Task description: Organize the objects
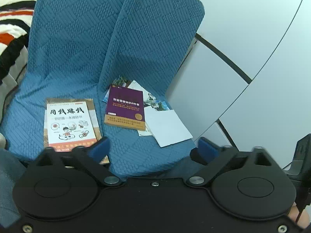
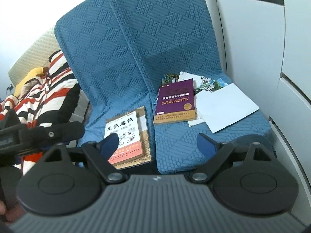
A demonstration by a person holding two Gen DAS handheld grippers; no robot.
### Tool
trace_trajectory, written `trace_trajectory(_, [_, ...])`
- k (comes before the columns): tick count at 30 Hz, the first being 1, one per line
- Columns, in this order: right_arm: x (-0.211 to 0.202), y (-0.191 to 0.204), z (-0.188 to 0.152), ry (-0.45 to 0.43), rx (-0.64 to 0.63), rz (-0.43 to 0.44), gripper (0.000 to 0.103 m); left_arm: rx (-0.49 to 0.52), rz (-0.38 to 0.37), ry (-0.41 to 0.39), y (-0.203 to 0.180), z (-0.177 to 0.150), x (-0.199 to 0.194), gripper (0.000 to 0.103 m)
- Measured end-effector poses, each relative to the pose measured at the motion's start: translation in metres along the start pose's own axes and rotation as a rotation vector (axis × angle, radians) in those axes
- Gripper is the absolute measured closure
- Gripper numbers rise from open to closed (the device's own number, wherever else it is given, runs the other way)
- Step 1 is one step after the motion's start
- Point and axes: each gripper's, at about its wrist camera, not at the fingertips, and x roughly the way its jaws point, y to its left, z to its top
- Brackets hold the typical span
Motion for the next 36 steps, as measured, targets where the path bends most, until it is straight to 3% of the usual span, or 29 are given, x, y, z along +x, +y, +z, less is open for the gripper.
trace_trajectory(18, [0.056, -0.012, -0.003, 0.043, 0.029, -0.078, 0.014, 0.027, 0.019, 0.001, 0.038, 0.009, 0.053, 0.001])
trace_trajectory(36, [0.143, -0.037, -0.008, 0.063, 0.025, -0.134, 0.014, 0.048, 0.102, 0.013, 0.072, 0.020, 0.150, 0.001])
